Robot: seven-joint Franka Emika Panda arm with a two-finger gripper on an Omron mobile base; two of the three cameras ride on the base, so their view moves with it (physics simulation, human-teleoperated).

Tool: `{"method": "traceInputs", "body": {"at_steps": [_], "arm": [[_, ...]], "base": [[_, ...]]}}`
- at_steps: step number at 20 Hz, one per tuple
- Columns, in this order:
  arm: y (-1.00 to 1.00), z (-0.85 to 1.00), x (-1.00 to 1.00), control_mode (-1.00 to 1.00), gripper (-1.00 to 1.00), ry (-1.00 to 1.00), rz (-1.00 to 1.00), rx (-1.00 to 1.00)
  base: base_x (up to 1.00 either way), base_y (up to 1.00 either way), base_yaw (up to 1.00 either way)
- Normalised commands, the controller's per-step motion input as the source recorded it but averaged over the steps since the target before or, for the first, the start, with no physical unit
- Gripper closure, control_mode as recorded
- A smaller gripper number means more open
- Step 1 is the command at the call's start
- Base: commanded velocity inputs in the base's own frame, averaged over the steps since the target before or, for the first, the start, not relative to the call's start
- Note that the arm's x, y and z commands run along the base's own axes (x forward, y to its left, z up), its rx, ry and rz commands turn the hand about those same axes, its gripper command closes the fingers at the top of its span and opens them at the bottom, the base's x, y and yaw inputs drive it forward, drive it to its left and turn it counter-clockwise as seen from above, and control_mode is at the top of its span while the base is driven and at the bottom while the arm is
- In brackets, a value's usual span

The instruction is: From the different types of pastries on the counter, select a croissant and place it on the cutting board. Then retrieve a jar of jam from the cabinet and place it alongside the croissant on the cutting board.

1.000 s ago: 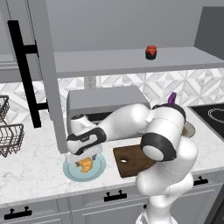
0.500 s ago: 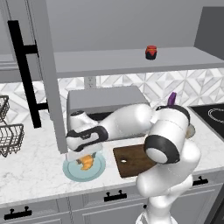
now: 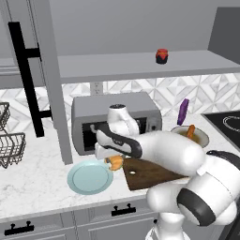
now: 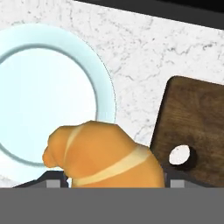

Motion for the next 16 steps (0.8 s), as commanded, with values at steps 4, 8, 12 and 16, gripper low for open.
{"method": "traceInputs", "body": {"at_steps": [4,8,12,16], "arm": [[-1.0,0.01,0.0,-1.0,1.0,0.0,-0.11,0.15],[-1.0,-0.03,0.0,-1.0,1.0,0.0,-0.08,0.12],[-0.93,-0.16,0.04,-1.0,1.0,0.0,-0.07,0.1],[-0.43,-0.38,0.06,-1.0,1.0,0.01,-0.01,0.03]], "base": [[0.0,0.0,0.0],[0.0,0.0,0.0],[0.0,0.0,0.0],[0.0,0.0,0.0]]}}
